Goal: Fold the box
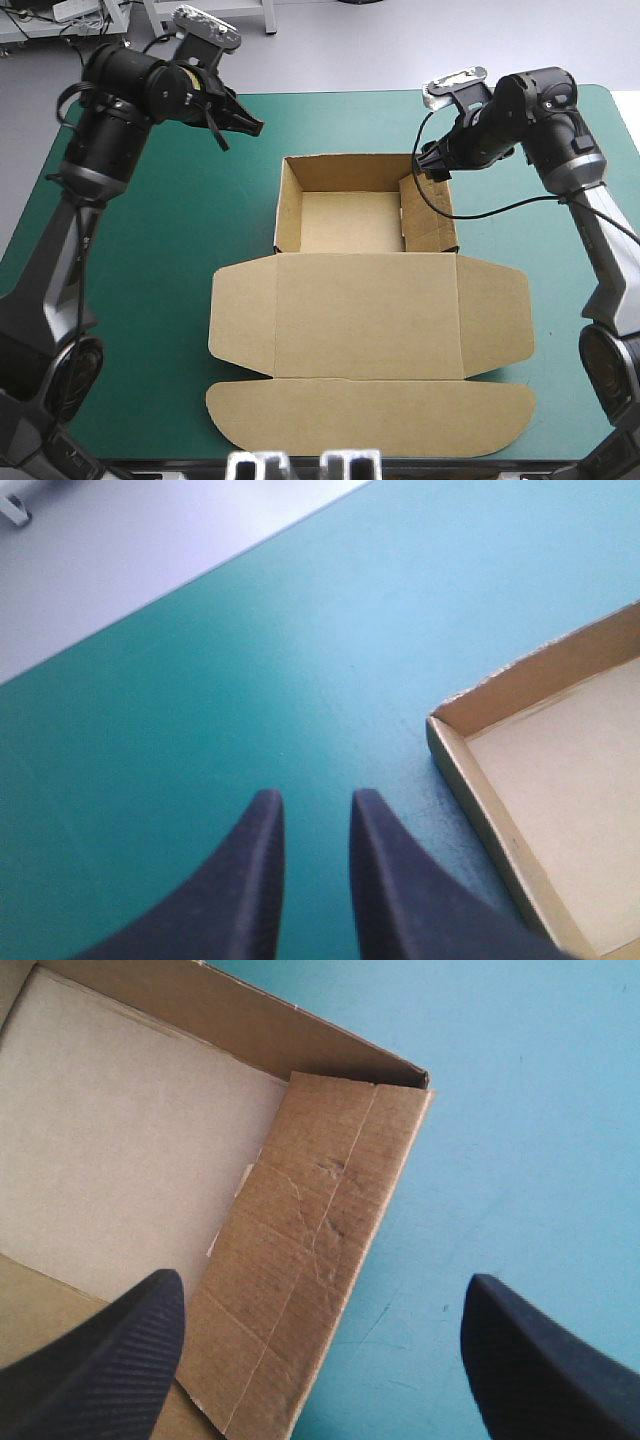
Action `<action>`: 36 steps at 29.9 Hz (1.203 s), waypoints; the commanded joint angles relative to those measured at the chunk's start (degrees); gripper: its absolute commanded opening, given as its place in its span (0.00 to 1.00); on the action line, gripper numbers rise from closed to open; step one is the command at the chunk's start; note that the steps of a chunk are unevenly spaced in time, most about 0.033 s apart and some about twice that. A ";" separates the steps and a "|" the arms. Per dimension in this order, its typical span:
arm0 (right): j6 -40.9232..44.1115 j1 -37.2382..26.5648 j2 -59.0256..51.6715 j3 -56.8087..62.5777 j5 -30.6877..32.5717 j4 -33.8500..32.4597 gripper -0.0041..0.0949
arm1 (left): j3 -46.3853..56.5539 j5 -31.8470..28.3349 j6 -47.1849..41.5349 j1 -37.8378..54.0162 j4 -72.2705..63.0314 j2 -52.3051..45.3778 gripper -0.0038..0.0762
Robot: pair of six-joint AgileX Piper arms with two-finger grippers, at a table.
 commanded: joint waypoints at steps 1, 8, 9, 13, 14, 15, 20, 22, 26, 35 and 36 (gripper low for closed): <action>0.10 -0.08 -1.69 -1.80 -0.16 -0.32 0.76 | 0.56 2.18 1.84 -0.13 2.72 -6.90 0.04; 0.10 -0.08 3.71 -1.80 -0.75 -0.24 0.76 | 16.72 2.18 0.45 0.48 5.39 -18.43 0.04; 0.14 -0.08 4.76 -1.80 -0.48 -0.24 0.76 | 19.57 2.18 -0.74 0.48 5.51 -19.85 0.04; 1.05 -0.08 8.45 -1.80 -0.16 -0.24 0.76 | 35.25 2.18 -4.40 0.48 5.74 -26.22 0.04; 1.05 -0.08 9.12 -1.80 -0.16 -0.24 0.75 | 39.15 2.18 -5.36 0.48 5.74 -27.74 0.04; 1.05 -0.08 9.69 -1.80 -0.16 -0.24 0.75 | 42.14 2.18 -6.34 0.48 5.74 -29.08 0.04; 1.16 -0.08 11.26 -1.80 -0.16 -0.24 0.72 | 55.96 2.18 -11.53 0.48 5.88 -33.39 0.04; 0.99 -0.08 11.84 -1.80 -0.16 -0.24 0.68 | 59.33 2.08 -14.10 0.48 5.88 -33.90 0.04; -0.59 -0.08 12.83 -1.80 -0.47 -0.24 0.54 | 62.06 2.08 -15.13 0.48 5.40 -34.04 0.04; -6.11 -0.08 13.70 -1.90 -1.07 -1.70 0.12 | 62.13 1.96 -15.13 0.48 5.85 -34.29 0.04; -6.17 -0.08 13.70 -2.28 -1.07 -3.47 0.06 | 62.13 1.96 -15.13 0.48 5.85 -34.29 0.04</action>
